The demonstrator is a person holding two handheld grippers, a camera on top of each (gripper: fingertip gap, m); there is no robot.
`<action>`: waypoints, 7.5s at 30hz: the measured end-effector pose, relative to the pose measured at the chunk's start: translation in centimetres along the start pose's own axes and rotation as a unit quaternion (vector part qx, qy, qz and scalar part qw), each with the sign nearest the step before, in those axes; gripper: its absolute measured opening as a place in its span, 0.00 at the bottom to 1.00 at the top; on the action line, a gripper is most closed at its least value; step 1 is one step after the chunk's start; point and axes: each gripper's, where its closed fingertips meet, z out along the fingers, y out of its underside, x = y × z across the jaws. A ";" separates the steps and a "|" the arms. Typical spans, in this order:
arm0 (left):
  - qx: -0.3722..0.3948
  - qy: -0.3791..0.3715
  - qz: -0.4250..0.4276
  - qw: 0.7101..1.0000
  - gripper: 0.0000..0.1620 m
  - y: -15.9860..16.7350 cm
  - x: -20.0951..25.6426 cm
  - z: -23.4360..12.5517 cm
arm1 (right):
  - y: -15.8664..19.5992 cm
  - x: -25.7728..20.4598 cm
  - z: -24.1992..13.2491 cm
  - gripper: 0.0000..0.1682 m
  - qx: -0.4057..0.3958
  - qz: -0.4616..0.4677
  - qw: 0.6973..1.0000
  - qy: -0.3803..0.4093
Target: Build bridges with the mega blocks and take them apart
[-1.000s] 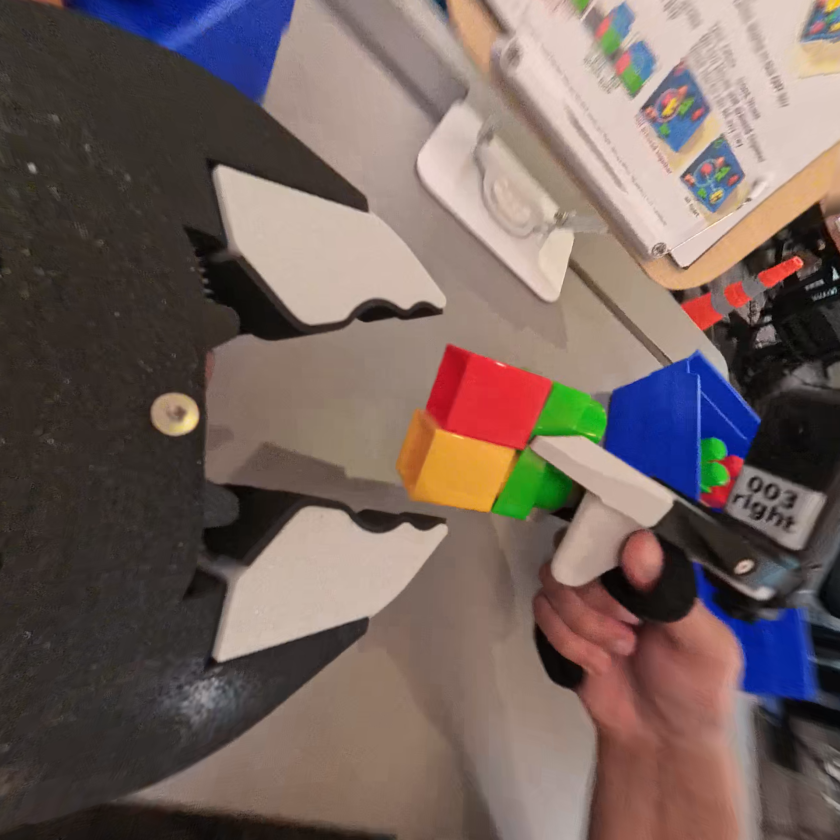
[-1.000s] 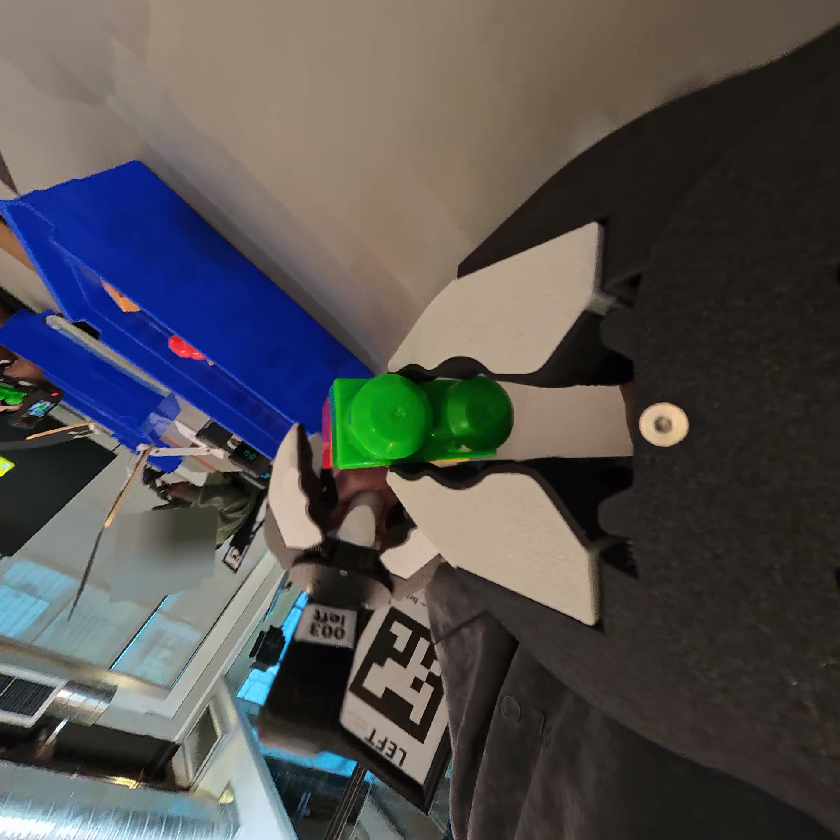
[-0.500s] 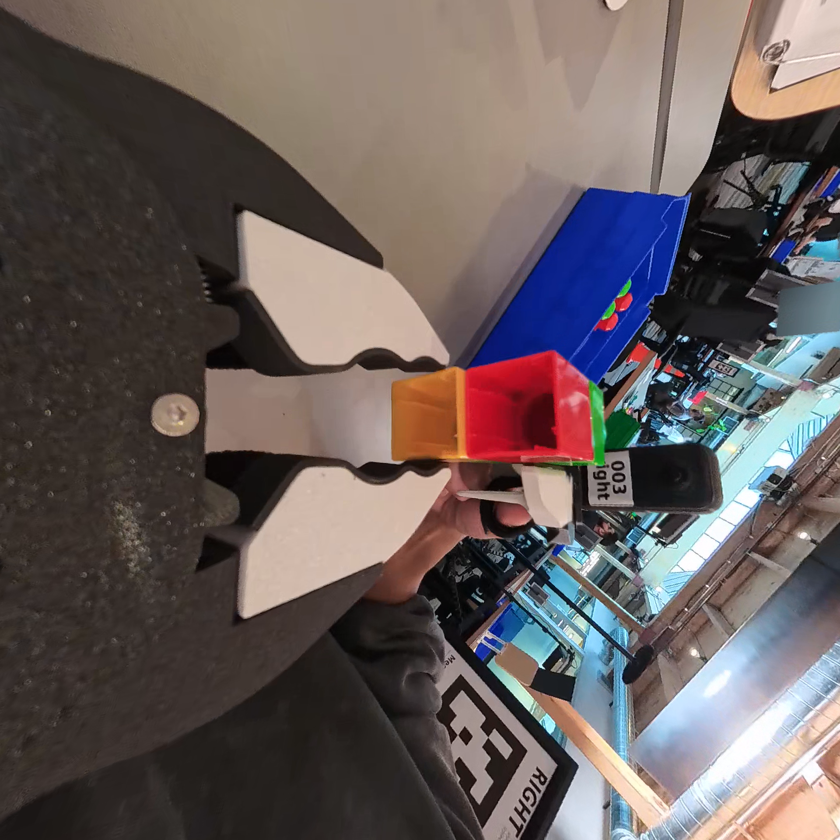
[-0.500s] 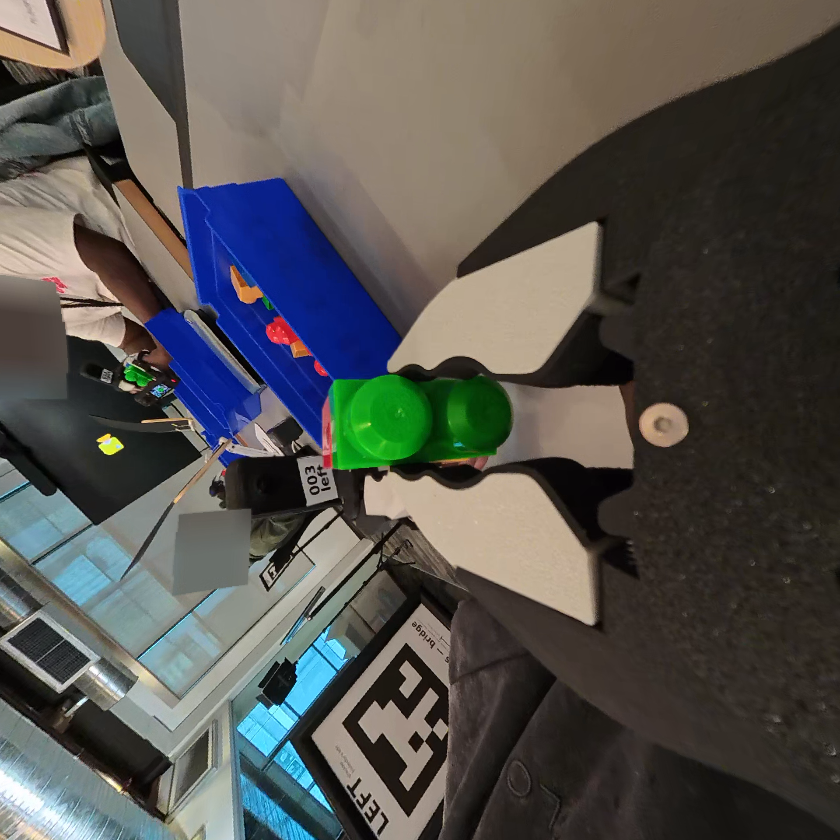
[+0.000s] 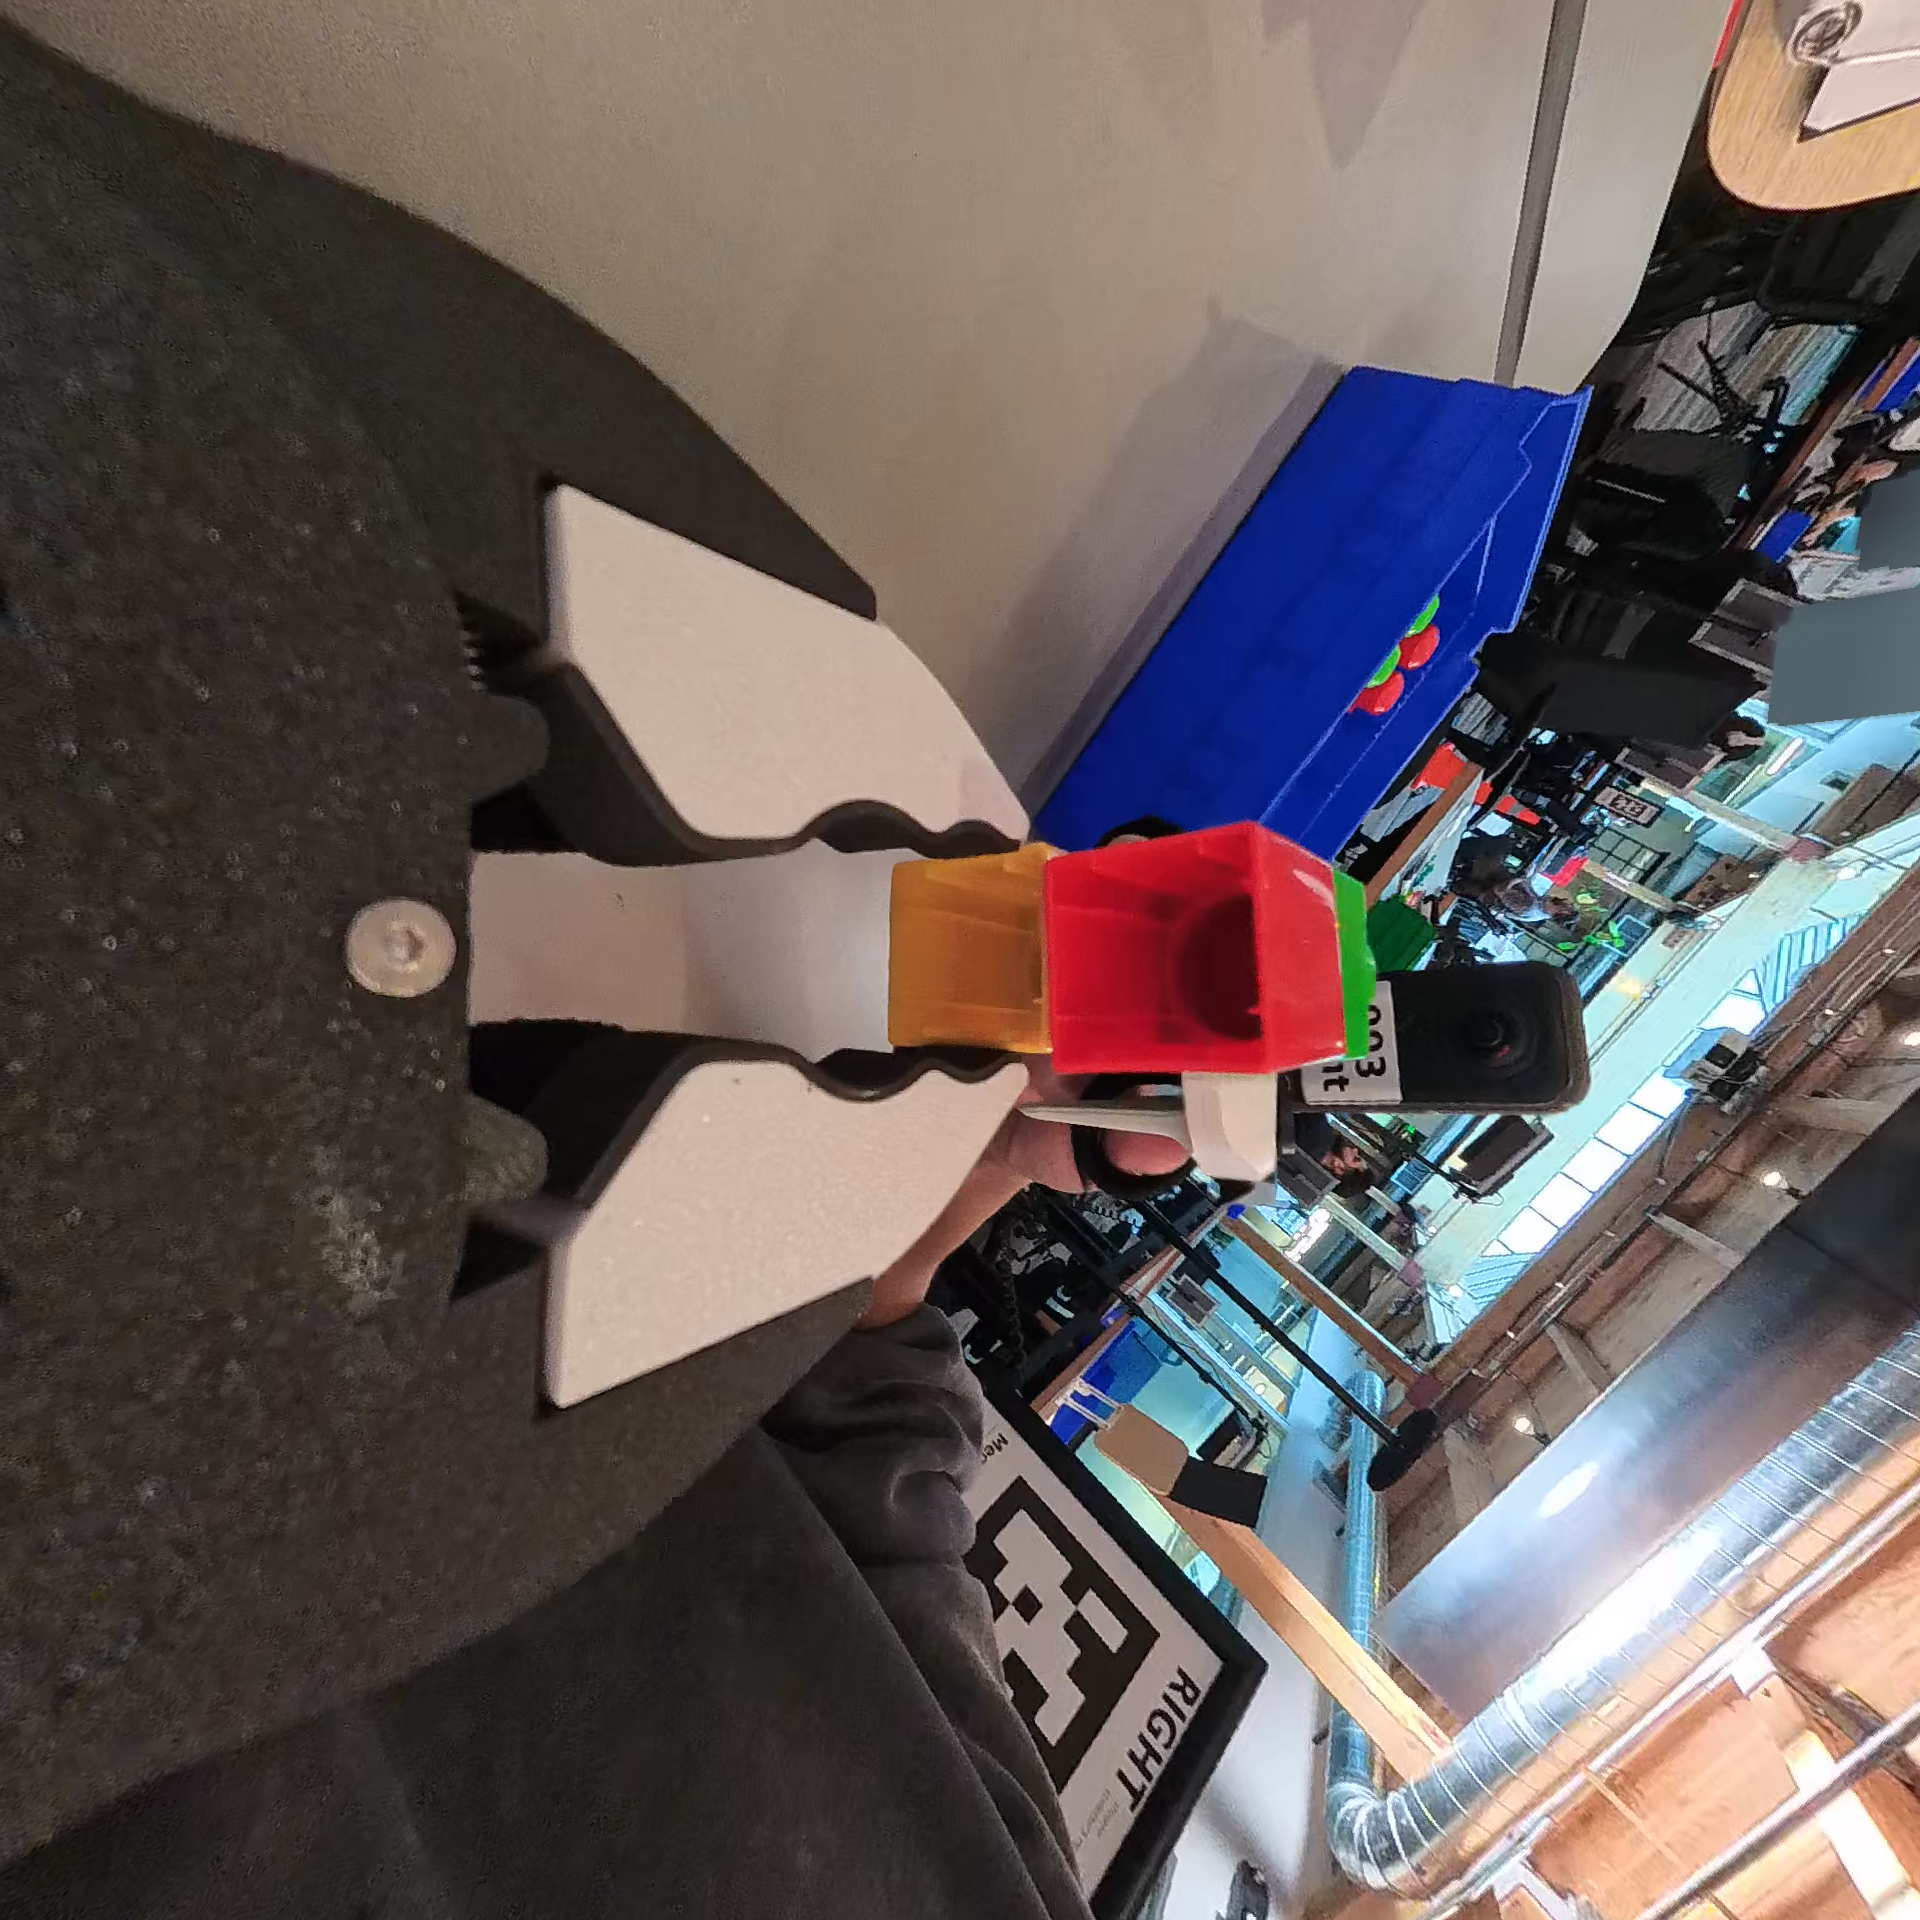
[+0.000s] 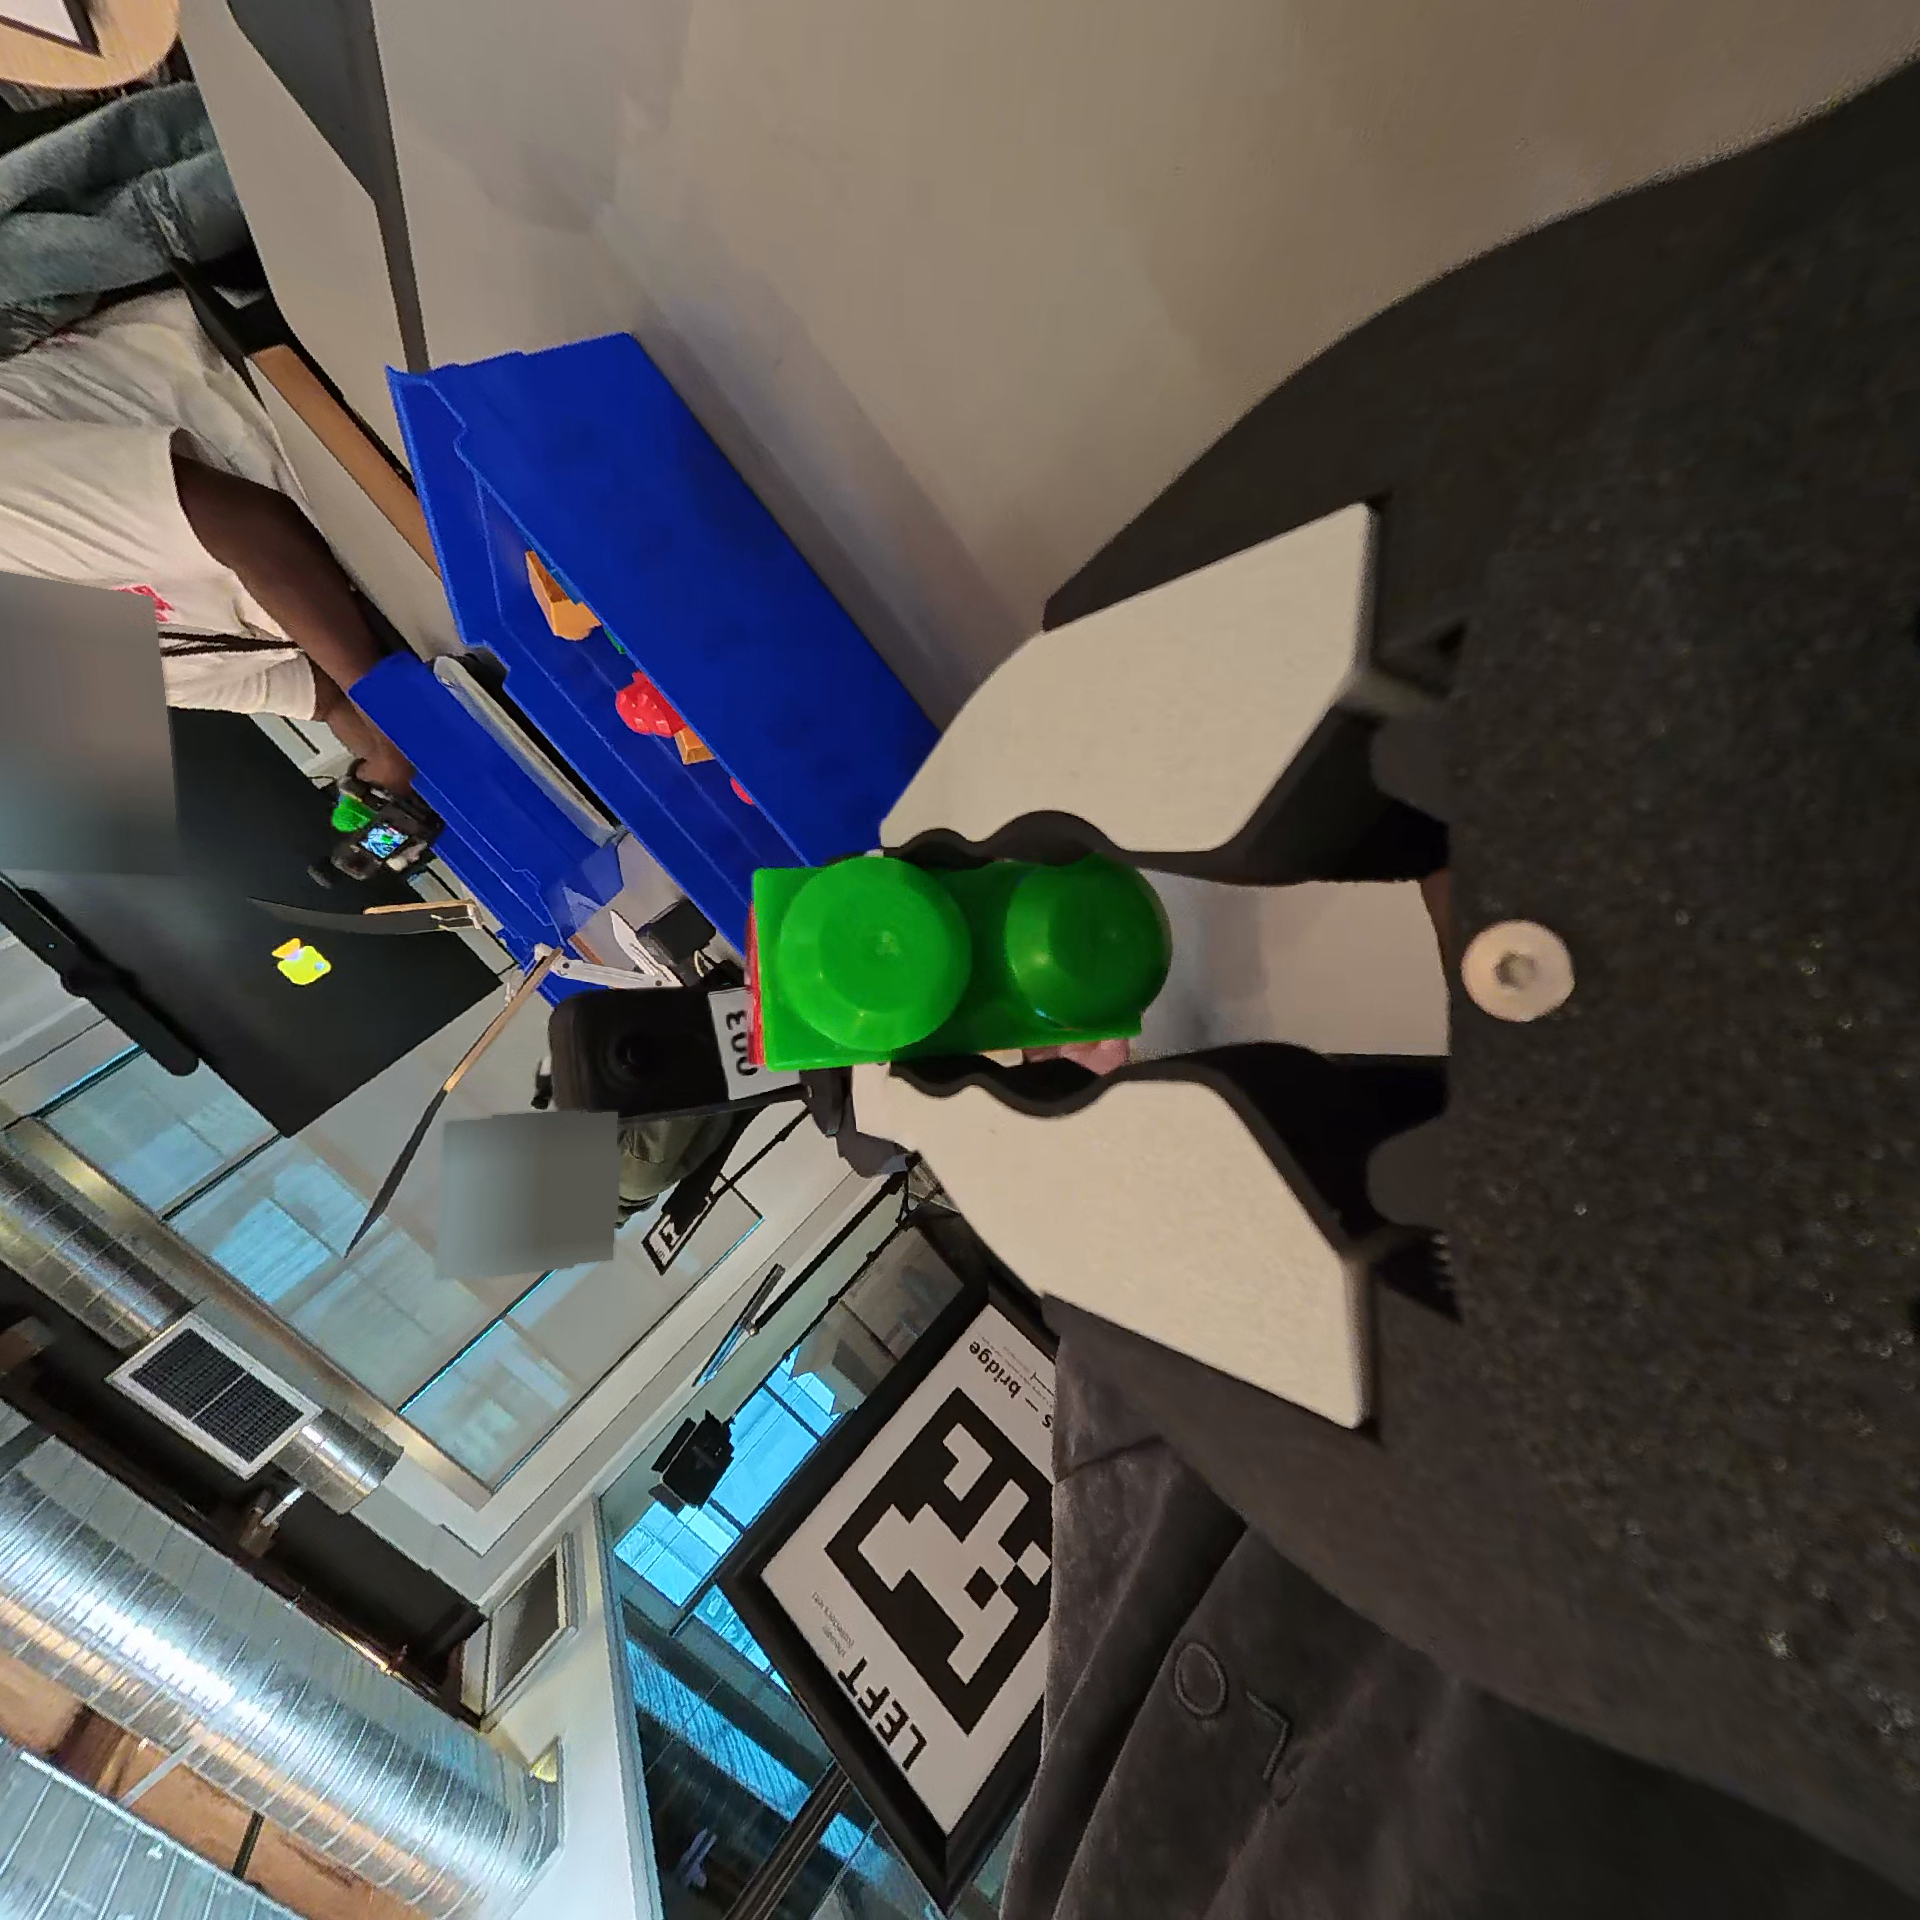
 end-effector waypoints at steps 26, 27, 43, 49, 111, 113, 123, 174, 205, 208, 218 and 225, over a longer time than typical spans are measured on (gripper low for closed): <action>0.051 0.007 -0.017 0.999 0.21 -1.1 0.2 -1.3 | 0.9 -0.3 0.3 0.19 -0.025 -0.025 0.999 -0.020; 0.052 0.007 -0.016 0.999 0.21 -1.2 0.2 -1.3 | 1.0 -0.4 0.2 0.20 -0.027 -0.025 0.999 -0.021; 0.004 -0.438 0.166 0.884 0.49 0.5 -5.2 -7.8 | -2.4 1.2 -7.5 0.19 0.075 -0.062 0.983 0.158; -0.033 -0.380 0.134 0.915 0.45 2.3 -3.6 -4.9 | -10.1 2.7 -23.0 0.19 0.060 -0.123 0.867 0.479; -0.064 -0.413 0.106 0.902 0.42 7.7 -3.8 -5.9 | 7.1 2.8 -7.2 0.28 0.029 -0.171 0.940 0.294; -0.069 -0.412 0.114 0.902 0.42 7.7 -3.6 -5.7 | 7.5 3.1 -7.3 0.27 0.029 -0.163 0.942 0.291; -0.081 -0.377 0.116 0.916 0.42 7.9 -1.9 -4.0 | 7.0 3.1 -8.1 0.26 0.042 -0.153 0.946 0.282; -0.320 -0.635 -0.235 0.663 0.28 2.9 -20.3 -28.0 | 9.3 3.2 -6.7 0.25 -0.002 -0.098 0.967 0.233; -0.539 -0.377 0.159 0.736 0.22 0.5 -21.2 -1.8 | 8.6 4.2 -7.3 0.23 -0.012 -0.146 0.950 0.277; -0.528 -0.376 0.141 0.748 0.22 1.1 -22.1 -1.6 | 9.1 4.1 -7.3 0.23 -0.018 -0.150 0.948 0.280; -0.474 -0.397 0.176 0.766 0.39 0.7 -18.7 -2.7 | 9.5 4.1 -7.2 0.23 -0.027 -0.149 0.948 0.280; -0.162 -0.422 0.182 0.873 0.38 -1.0 -6.2 -10.5 | 9.3 3.5 -7.1 0.23 -0.016 -0.137 0.955 0.263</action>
